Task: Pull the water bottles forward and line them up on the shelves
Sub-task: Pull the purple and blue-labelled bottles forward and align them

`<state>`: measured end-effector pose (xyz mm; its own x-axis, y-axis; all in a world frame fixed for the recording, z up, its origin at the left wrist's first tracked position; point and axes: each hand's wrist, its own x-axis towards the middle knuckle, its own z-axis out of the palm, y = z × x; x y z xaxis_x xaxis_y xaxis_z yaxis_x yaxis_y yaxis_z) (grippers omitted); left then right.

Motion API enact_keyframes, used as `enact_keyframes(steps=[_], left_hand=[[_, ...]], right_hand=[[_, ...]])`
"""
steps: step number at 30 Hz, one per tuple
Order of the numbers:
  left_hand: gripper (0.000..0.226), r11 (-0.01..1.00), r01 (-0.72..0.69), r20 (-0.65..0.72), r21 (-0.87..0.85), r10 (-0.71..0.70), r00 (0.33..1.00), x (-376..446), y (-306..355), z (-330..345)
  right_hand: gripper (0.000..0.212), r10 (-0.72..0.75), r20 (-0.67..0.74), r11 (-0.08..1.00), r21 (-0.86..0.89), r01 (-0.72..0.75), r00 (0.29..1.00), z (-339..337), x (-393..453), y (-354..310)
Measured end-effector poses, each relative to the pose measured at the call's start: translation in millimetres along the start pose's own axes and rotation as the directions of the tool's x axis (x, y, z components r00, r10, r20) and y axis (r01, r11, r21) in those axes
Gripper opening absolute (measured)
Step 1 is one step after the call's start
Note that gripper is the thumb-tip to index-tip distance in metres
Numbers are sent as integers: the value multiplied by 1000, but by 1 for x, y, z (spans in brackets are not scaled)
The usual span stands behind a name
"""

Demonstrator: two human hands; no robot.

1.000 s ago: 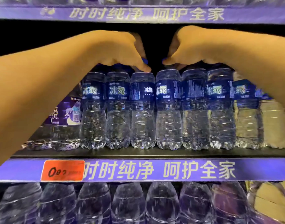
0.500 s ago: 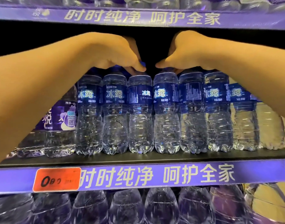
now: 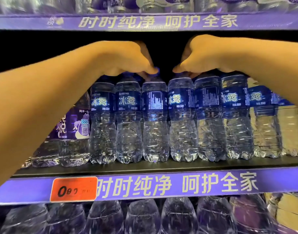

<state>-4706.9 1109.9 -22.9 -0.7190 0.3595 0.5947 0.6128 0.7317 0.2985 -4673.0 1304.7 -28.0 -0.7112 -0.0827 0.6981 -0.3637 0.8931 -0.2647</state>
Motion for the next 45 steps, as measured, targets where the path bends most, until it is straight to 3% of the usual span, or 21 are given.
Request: enact_keyframes(steps=[4,12,17,21,27,35,38,42,45], left_hand=[[38,999,49,-48,-13,-49,998,-1,1,1],[29,998,-35,-163,-54,26,986,1,2,12],[40,1000,-14,-9,-2,14,1000,-8,-2,-1],[56,1000,12,17,10,-12,1000,-8,-5,-8],[64,995,93,-66,-38,-96,993,0,-4,-2],[45,999,-34,-235,-3,32,971,16,-6,21],[49,998,-32,-230,53,44,972,15,-7,21],[74,991,62,-96,115,-51,994,9,-5,12],[73,977,79,-76,199,-65,995,5,-2,9]], right_hand=[[15,7,9,999,46,-8,1000,0,0,-1],[18,22,21,994,104,-24,1000,-1,0,-1],[22,19,31,995,99,-22,999,-1,0,-4],[23,41,-9,997,62,-40,999,2,1,-5],[30,62,6,992,107,-62,998,2,0,-3],[32,54,69,976,209,-67,996,3,3,1],[33,39,69,983,176,-51,997,6,4,2],[28,11,63,980,197,-23,998,4,0,2],[44,31,83,989,142,-42,996,-2,-5,-1]])
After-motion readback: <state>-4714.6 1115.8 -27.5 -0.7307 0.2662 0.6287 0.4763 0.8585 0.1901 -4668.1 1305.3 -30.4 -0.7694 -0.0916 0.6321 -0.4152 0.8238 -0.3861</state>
